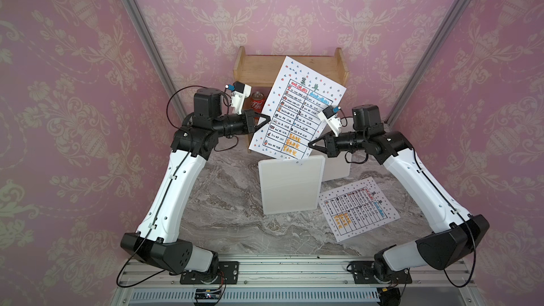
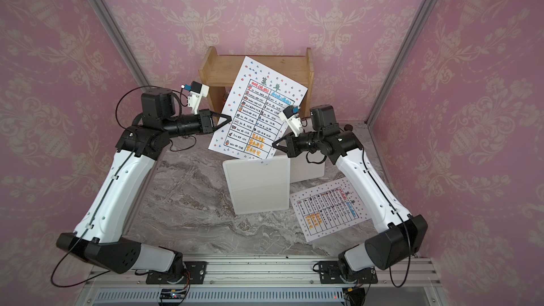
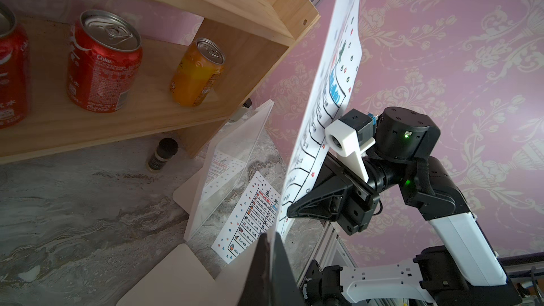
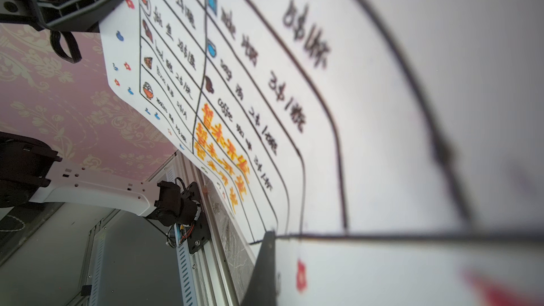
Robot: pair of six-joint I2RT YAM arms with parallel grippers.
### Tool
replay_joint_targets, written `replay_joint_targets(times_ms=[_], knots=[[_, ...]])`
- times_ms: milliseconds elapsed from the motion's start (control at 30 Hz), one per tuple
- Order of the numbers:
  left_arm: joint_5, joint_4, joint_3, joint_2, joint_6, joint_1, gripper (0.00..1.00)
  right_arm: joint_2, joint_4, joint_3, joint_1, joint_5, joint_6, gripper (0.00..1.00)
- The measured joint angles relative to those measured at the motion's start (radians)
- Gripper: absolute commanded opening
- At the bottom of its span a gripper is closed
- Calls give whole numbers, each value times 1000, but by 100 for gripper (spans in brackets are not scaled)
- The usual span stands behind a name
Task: Insert the menus into the narrow rack
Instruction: Insert the menu into the narrow rack.
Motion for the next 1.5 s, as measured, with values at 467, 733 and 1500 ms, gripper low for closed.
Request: replay_joint_targets(times_ms=[467,733,1500], knots=[[19,10,-92,-39,9,0,0,-16,-20,-33,-1,1,-41,0],[19,22,-146,-76,30,-1,0,-16,-38,-33,-8,8,-69,0],[23,117,-333,-140,34,-10,0,-10,-84,13,-53,-19,-111,0]])
